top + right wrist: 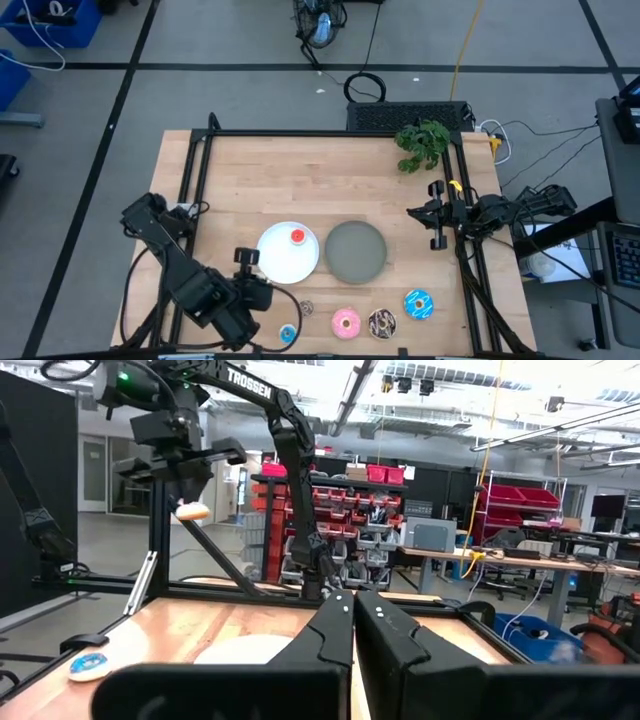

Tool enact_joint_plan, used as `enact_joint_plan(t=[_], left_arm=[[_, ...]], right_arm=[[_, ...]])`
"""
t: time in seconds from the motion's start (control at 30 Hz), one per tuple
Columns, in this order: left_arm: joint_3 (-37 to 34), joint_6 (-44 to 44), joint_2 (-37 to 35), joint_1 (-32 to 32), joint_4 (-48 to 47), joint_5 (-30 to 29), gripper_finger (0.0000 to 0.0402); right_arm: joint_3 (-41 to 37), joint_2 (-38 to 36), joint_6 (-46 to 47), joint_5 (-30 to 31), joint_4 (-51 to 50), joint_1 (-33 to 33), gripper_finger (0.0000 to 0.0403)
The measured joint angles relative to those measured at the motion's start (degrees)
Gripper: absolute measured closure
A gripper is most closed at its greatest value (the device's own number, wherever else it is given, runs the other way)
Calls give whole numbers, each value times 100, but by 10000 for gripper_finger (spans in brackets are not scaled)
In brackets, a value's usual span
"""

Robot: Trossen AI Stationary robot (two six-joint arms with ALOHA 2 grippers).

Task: Pick & Place donuts
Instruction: Put the small white donut on the white plate

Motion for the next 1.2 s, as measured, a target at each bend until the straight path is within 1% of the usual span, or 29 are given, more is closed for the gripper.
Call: enact_joint_plan(t=[0.13,0.23,0.3,0.4,0.47,0.57,0.73,0.8,0.87,0.93,1.03,1.13,1.2], left_arm=[[-125,51,4,132,10,-6,386],[-293,105,4,276,5,127,391],[-467,174,4,452,7,175,395],[-894,322,4,900,139,178,389],[-1295,697,8,1228,524,272,387],[-1870,1362,15,1644,1312,482,395],[-2819,1897,13,2194,2458,826,385],[-3188,1958,13,2340,2717,824,384],[-3519,1894,13,2508,2963,849,392],[-3804,1747,13,2707,3246,991,395],[-4215,1645,13,2918,3711,1015,386],[-4450,1622,11,2998,4012,1092,379],[-4565,1625,11,3019,4064,1121,384]], right_arm=[[0,0,102,0,-11,0,399],[2,0,131,0,-11,0,399],[1,0,131,0,-11,0,399],[2,0,133,0,-4,0,399],[0,0,133,0,4,0,399],[2,0,133,0,5,0,399],[0,0,131,0,2,0,399],[2,0,129,0,-7,-1,399],[2,0,115,0,-9,-1,399],[2,0,105,0,-9,-1,399],[0,0,105,2,-9,0,399],[2,0,105,0,-9,0,399],[2,0,118,1,-9,-1,399]])
